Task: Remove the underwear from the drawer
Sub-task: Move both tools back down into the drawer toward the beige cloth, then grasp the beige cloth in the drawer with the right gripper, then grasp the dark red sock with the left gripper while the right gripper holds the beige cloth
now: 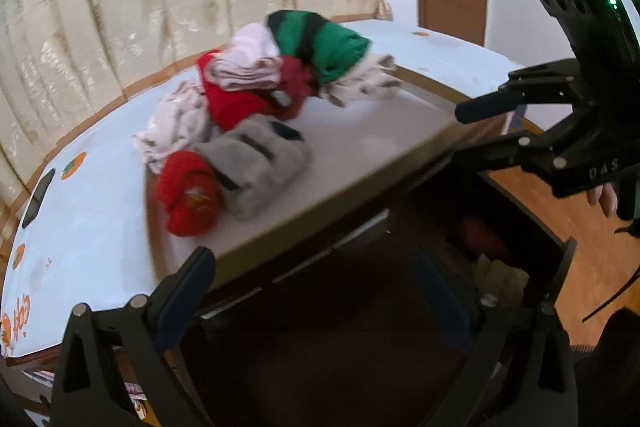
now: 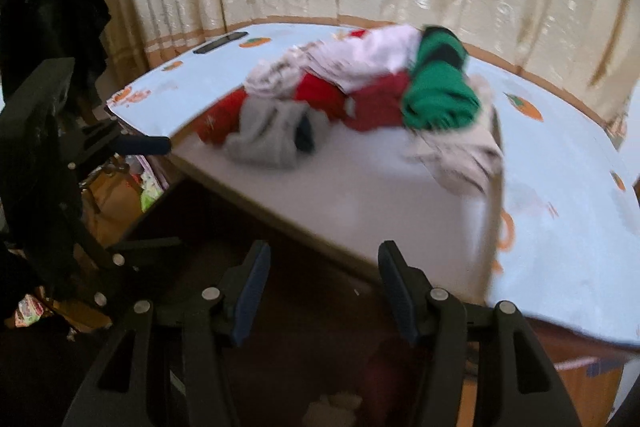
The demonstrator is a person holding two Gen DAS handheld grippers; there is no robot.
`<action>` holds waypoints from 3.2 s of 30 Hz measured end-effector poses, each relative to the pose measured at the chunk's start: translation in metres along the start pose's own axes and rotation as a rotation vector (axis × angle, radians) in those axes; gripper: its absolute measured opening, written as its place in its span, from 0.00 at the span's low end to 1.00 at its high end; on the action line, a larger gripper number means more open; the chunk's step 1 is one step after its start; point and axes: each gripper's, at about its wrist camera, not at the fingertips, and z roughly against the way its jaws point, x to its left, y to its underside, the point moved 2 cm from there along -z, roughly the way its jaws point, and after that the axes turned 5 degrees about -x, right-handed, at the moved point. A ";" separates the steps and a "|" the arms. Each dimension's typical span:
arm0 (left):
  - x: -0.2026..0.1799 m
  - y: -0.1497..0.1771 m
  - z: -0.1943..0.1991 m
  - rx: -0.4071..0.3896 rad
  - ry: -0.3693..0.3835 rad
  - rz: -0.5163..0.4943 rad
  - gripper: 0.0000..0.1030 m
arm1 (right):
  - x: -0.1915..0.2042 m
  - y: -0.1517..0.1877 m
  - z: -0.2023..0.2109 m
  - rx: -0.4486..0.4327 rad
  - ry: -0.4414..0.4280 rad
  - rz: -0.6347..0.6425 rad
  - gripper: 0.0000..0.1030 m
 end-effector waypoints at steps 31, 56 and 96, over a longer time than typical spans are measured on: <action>-0.080 0.031 -0.085 0.181 0.108 -0.325 0.98 | -0.015 0.140 -0.066 0.605 -0.049 0.042 0.57; -0.061 0.041 -0.095 0.189 0.178 -0.284 0.97 | -0.003 0.176 -0.099 0.900 -0.019 0.052 0.44; -0.134 0.029 -0.142 0.190 0.355 -0.336 0.97 | -0.073 0.117 0.026 0.292 -0.022 -0.315 0.21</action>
